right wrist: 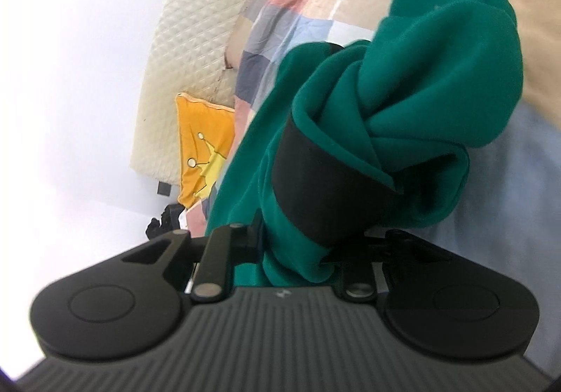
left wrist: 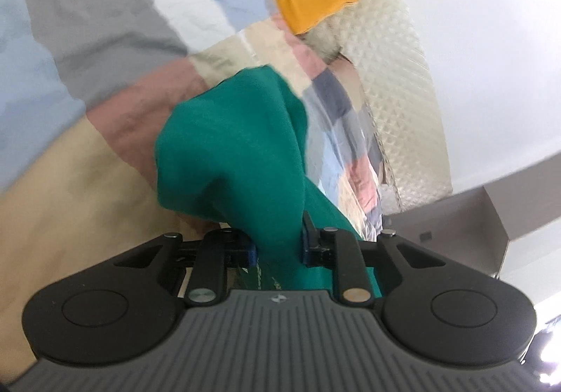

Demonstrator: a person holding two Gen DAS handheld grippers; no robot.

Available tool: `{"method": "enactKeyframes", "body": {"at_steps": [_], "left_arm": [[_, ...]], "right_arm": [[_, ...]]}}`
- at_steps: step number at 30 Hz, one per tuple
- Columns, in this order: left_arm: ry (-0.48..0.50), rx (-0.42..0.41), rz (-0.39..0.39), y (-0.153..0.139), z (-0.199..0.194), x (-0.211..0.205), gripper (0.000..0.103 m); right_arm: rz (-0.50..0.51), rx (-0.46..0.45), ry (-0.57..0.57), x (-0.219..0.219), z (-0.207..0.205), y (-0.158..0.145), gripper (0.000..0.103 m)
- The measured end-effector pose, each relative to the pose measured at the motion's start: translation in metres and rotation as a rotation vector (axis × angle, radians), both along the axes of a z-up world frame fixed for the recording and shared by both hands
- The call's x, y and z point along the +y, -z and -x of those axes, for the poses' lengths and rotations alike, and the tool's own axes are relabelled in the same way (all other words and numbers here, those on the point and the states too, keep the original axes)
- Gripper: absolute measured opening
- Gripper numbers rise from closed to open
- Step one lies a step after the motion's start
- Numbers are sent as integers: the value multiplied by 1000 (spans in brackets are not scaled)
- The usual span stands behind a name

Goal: Fold large clothes

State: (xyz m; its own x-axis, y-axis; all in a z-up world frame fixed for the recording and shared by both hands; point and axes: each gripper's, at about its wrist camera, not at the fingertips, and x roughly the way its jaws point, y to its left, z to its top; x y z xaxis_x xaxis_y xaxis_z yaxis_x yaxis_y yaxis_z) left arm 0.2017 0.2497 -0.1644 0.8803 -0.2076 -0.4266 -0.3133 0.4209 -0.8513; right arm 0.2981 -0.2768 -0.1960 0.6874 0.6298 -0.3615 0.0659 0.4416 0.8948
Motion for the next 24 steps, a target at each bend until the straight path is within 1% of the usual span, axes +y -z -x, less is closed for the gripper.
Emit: {"method": "enactKeyframes", "body": {"at_steps": [2,7,10,12,16,19,22,24], "left_arm": [[13,-4,-41,-15,15,-9,25],[58,-1,-58,-42,46,-24,23],[67,-13,-80,-60,73,-33,23],[71,-17,-68,-67,94,-38,23],[63,-4,-49,-67,130,-51,23],[64,9,-58,-61,143,-59,23],[61,21,-63,-56,144,-62,23],[56,26,-55,-54,143,-61,23]], "right_arm": [[13,-3,-6,-2,12,-7,28],[-6,-16,11,-7,37,-25,28],[8,-37,-10,-13,56,-42,28],[17,-36,-25,-17,65,-54,28],[55,-3,-46,-24,84,-59,28],[123,20,-61,-23,91,-60,28],[113,46,-65,-26,92,-50,32],[79,56,-65,-27,91,-45,43]]}}
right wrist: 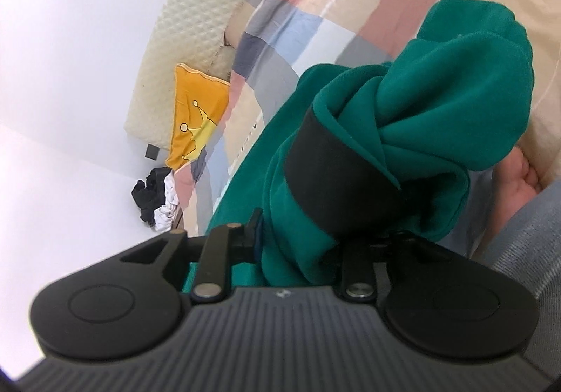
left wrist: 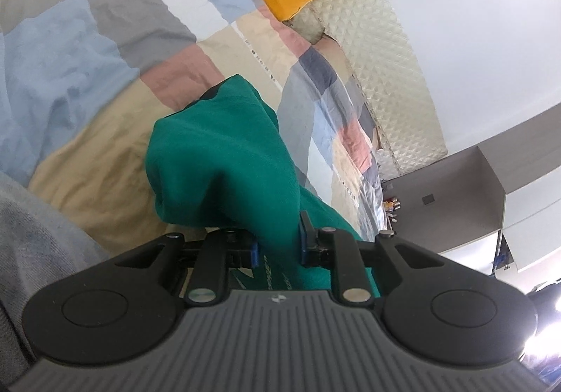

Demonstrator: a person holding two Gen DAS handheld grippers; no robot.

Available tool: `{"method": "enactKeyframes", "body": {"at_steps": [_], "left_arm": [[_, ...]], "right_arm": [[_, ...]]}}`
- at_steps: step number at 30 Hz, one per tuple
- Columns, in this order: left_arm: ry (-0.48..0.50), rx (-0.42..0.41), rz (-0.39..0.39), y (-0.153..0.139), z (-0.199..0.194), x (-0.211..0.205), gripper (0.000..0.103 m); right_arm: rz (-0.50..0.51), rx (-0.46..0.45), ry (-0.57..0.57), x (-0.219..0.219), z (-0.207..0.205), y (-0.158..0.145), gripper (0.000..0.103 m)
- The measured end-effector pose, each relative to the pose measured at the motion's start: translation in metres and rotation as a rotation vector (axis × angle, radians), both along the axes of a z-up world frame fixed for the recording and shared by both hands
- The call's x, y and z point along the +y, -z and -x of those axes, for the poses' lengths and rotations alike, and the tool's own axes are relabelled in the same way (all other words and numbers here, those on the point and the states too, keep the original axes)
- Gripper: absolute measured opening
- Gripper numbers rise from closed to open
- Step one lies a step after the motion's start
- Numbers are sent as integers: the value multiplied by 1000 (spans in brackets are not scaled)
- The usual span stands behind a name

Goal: Fold large clothes

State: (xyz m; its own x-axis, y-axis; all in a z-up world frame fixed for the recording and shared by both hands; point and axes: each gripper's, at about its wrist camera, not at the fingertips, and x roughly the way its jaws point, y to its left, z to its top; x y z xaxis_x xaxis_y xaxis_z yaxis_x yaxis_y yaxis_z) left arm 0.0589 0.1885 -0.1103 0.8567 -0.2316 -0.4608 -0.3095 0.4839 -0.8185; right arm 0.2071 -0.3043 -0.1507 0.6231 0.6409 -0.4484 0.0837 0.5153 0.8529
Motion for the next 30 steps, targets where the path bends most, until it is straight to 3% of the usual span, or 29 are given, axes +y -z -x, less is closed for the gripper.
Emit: {"method": "enactKeyframes", "body": {"at_steps": [4,10,17,30], "left_arm": [[-4,-4,-2,-2,-15,1,27],[0,-31,-30,-16,-51,4,31],[-3,-11,-65,-23,-116,16,31],[-50,8,-124,16,-227,44,31]], "right_arm": [[-57,-18,3,1,-3,3,57],[-107,-57,44,6,-19,-4,57],[-95,-90,92,23,-60,-12,57],[-7,-83,174,46,-161,19,54]]}}
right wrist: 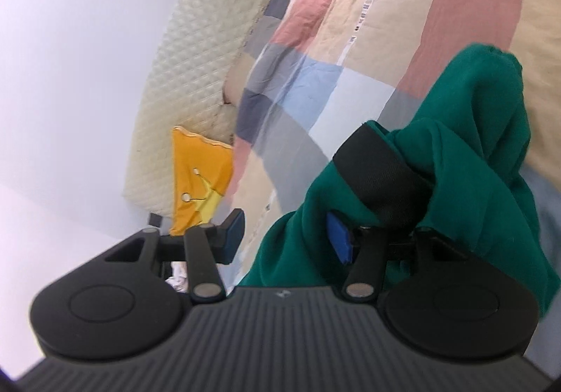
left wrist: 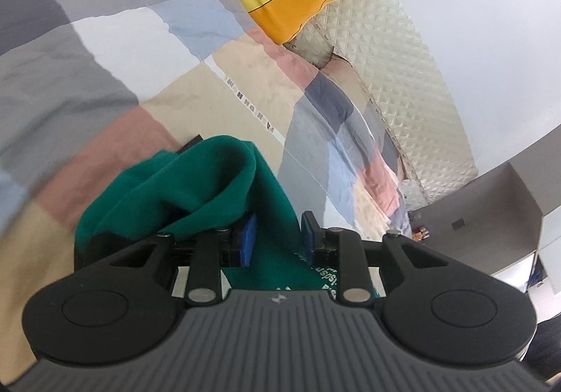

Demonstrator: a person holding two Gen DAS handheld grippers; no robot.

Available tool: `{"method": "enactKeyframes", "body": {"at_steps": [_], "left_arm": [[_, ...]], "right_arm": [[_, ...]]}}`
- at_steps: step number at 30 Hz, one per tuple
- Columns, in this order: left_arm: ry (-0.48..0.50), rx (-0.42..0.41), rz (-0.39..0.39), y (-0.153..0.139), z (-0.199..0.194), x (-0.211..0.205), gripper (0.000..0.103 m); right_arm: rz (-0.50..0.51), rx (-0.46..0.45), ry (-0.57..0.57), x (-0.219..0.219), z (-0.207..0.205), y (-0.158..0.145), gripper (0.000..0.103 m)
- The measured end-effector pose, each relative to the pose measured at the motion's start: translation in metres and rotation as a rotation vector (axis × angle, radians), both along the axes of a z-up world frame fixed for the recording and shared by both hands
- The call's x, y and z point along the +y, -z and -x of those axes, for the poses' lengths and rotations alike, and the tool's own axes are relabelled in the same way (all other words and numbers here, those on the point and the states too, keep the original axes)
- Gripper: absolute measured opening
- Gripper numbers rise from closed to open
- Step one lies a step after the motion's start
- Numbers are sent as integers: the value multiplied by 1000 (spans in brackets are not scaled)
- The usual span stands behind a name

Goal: Fold large clothes

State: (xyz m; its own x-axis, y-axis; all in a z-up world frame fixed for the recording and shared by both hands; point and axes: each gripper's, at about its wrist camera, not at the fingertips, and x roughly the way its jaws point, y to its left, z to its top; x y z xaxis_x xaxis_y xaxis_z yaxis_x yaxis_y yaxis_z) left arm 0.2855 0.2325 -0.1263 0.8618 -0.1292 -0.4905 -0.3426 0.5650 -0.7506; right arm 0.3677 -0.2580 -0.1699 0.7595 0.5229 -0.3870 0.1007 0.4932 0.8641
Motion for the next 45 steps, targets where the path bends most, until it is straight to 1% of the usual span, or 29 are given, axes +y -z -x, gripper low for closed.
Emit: {"method": "enactKeyframes", "body": {"at_steps": [5,9,12,15,19,21,23,25,26,28,29,33,36,37,39,42,43,45], "left_arm": [[8,-1,-26,22,-30,10,31],[16,28,-41,42,-53,16,31],[25,56,-89,55,-68,17,31],[38,66,-129,60,-75,15,31],[49,56,-156,56,-73,14,31],[52,45,-175,51,-68,11,35],[65,26,-194,45,-63,8,52],[95,7,-237,36,-59,1,59],[113,2,-281,31,-58,-6,62],[130,-2,-373,24,-55,-20,64],[141,-3,-412,21,-52,-28,65],[199,-17,-495,15,-42,-54,65],[221,-11,-609,13,-38,-74,65],[225,-5,-632,13,-39,-79,65],[233,14,-657,16,-41,-83,65],[224,47,-680,21,-43,-86,65],[223,57,-680,23,-46,-85,65],[222,71,-679,26,-51,-82,65]], "right_arm": [[50,1,-9,8,-33,23,53],[124,8,-28,16,-54,37,52],[155,17,-41,20,-67,49,51],[199,13,-55,25,-72,56,51],[241,-6,-73,28,-70,51,52],[252,-17,-76,28,-66,47,52],[275,-38,-83,30,-60,39,52],[322,-67,-95,33,-52,29,53],[355,-85,-98,35,-47,23,53],[422,-115,-112,39,-38,13,53],[452,-125,-119,41,-34,10,55],[539,-178,-155,50,-15,2,56],[595,-223,-211,61,-5,-3,56],[610,-234,-219,65,-3,-4,56],[647,-244,-231,71,-3,-3,56],[754,-259,-249,83,-6,3,56],[775,-251,-263,86,-9,8,56],[781,-231,-273,89,-15,16,56]]}}
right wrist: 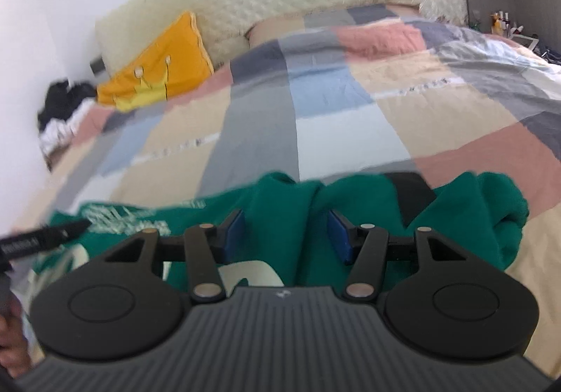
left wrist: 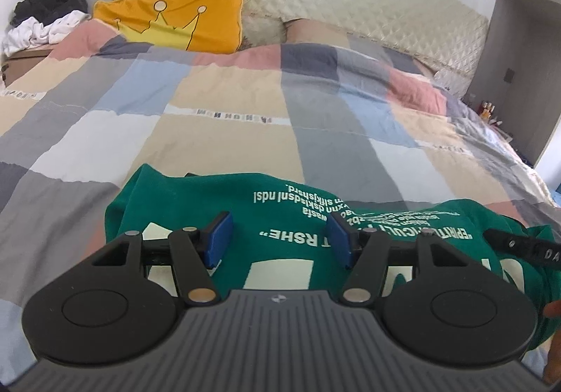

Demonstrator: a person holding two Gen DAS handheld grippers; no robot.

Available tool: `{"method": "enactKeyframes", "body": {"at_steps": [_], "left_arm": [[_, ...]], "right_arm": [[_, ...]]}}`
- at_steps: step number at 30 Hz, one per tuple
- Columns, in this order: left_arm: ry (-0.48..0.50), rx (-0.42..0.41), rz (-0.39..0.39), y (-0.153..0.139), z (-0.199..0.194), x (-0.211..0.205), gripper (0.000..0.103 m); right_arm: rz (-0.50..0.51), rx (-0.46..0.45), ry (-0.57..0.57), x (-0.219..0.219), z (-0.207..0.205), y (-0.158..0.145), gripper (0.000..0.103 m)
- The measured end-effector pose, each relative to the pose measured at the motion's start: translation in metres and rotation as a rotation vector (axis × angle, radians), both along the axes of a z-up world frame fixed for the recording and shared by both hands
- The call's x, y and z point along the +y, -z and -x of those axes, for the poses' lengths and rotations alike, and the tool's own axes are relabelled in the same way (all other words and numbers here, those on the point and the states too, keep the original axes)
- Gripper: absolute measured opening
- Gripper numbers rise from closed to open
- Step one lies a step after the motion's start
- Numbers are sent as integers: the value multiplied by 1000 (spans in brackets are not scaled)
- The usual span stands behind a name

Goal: Fold large clothes

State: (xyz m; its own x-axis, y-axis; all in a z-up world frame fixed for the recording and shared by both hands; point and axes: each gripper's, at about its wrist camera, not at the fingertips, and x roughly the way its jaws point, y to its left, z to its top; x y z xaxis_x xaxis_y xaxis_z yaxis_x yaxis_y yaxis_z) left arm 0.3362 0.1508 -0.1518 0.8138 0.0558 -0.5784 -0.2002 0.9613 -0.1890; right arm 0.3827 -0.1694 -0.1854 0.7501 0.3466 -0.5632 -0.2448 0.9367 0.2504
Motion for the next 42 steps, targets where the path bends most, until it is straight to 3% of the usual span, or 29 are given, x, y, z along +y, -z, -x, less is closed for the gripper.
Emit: {"method": "enactKeyframes", "body": {"at_steps": [10,16,22,28,32,35,42], "left_arm": [[15,84,-14,20,-25,6,66],[16,89,-1,25,-29,9,66],[-4,47,10,12,-10,3,66],[-2,-13,80,-7,31,-1,66],[16,-41,51,-14,65,-17,67],[20,-47,63,-18,84,-26,67],[7,-63,207,-12,126,-41,68]], "right_arm": [[108,18,-21,18,-22,30,57],[136,12,-15,23,-25,37,57],[78,-14,31,17,-12,26,58],[-35,-36,76,-1,17,4,60],[-92,-47,107,-15,38,-9,61],[-180,-23,113,-27,50,-13,61],[-383,108,92,-44,81,-2,64]]}}
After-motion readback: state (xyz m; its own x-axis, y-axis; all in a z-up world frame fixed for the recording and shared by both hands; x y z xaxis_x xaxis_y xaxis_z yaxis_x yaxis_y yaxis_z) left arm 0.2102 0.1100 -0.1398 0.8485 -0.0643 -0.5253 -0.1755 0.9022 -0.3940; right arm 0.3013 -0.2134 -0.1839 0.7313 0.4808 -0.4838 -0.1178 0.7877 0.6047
